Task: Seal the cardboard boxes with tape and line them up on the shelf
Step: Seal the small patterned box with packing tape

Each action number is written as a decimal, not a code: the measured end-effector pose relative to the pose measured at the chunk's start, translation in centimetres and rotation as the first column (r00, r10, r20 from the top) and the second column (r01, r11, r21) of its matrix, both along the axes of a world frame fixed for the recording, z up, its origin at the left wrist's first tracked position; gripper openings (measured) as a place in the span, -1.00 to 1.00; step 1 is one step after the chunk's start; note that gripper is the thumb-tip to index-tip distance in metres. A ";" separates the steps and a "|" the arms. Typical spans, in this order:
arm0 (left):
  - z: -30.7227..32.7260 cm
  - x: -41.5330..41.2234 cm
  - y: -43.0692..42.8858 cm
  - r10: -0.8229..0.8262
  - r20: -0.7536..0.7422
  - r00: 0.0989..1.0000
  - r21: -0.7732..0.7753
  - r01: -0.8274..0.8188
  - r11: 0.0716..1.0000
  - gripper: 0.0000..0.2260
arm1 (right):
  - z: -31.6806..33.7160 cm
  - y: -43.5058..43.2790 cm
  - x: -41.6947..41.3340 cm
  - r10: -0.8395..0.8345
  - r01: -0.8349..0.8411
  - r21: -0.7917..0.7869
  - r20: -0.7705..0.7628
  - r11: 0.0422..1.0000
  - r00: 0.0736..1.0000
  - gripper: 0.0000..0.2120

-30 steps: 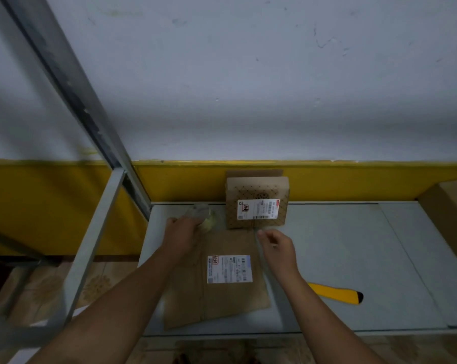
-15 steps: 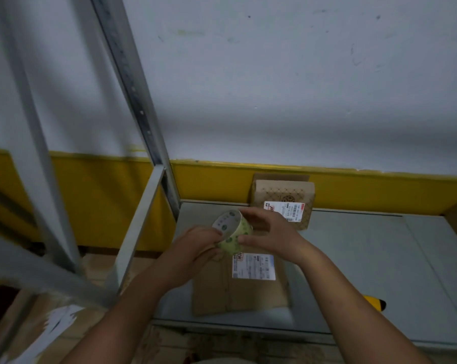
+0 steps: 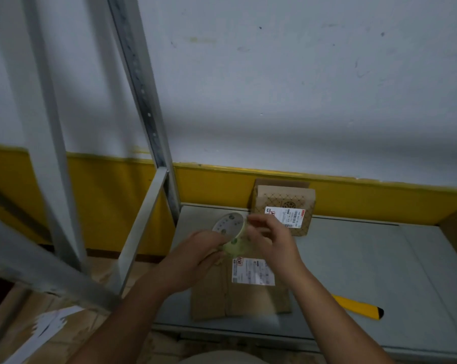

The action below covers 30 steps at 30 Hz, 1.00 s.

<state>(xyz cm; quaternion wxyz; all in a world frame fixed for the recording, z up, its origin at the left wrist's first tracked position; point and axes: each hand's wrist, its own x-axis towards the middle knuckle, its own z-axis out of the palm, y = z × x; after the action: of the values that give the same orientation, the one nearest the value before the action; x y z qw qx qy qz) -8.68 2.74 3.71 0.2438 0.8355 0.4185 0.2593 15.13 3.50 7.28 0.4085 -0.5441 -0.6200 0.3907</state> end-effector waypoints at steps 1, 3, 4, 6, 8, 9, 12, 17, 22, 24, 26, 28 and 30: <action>0.2 -0.1 0.0 -0.027 0.001 1.000 -0.027 0.027 0.999 -0.73 | 0.3 0.6 0.8 0.010 -0.021 -0.102 -0.108 0.995 0.994 -0.75; 0.8 0.1 -0.2 -0.089 -0.005 0.996 -0.030 0.089 0.996 -0.68 | 0.7 1.8 2.5 0.117 -0.204 -0.277 -0.302 0.939 0.946 -0.49; 1.6 0.5 -0.4 -0.127 -0.004 0.992 -0.019 0.127 0.992 -0.66 | 0.7 2.2 3.2 0.153 -0.318 -0.360 -0.417 0.877 0.896 -0.36; 3.7 1.6 -0.8 -0.216 0.026 0.976 0.008 0.216 0.976 -0.64 | 0.3 2.6 4.0 0.188 -0.527 -0.450 -0.605 0.721 0.774 -0.26; 4.9 2.5 -0.9 -0.272 0.069 0.960 0.045 0.269 0.962 -0.68 | 0.2 2.7 4.3 0.230 -0.621 -0.447 -0.661 0.644 0.714 -0.32; 4.9 2.5 -0.8 -0.273 0.076 0.959 0.057 0.269 0.961 -0.70 | 0.2 2.7 4.4 0.228 -0.624 -0.441 -0.668 0.645 0.708 -0.34; 4.2 1.9 -0.6 -0.239 0.051 0.970 0.034 0.237 0.971 -0.73 | 0.5 2.6 4.7 0.243 -0.580 -0.424 -0.621 0.696 0.746 -0.27; 4.6 2.0 -0.3 -0.208 0.045 0.977 -0.041 0.209 0.977 -0.78 | 1.2 2.4 4.0 0.270 -0.365 -0.340 -0.294 0.867 0.917 -0.42; 4.3 2.5 0.3 -0.120 0.059 0.991 -0.187 0.129 0.974 -0.89 | 1.1 1.2 2.4 0.170 -0.166 -0.051 0.108 0.985 0.979 -0.55; 4.5 2.9 0.6 -0.087 0.120 0.989 -0.227 0.113 0.967 -0.94 | 1.0 0.7 1.7 0.205 -0.202 -0.032 0.165 0.979 0.965 -0.70; 4.8 3.2 0.9 -0.046 0.155 0.987 -0.267 0.086 0.960 -0.91 | 0.5 0.3 1.2 0.228 -0.217 -0.073 0.212 0.973 0.950 -0.68; 5.2 3.4 1.1 -0.026 0.155 0.988 -0.296 0.072 0.953 -0.91 | 0.3 -0.1 0.9 0.177 -0.162 -0.080 0.259 0.984 0.949 -0.52; 5.5 3.6 1.2 -0.045 0.151 0.987 -0.315 0.091 0.945 -0.88 | 0.4 -0.1 0.9 0.176 -0.164 -0.111 0.112 0.980 0.978 -0.60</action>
<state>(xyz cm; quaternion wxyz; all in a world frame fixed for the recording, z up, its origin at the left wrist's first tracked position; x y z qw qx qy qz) -5.10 3.91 9.22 0.4144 0.7780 0.4077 0.2382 16.04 3.40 7.72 0.3069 -0.5317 -0.6674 0.4214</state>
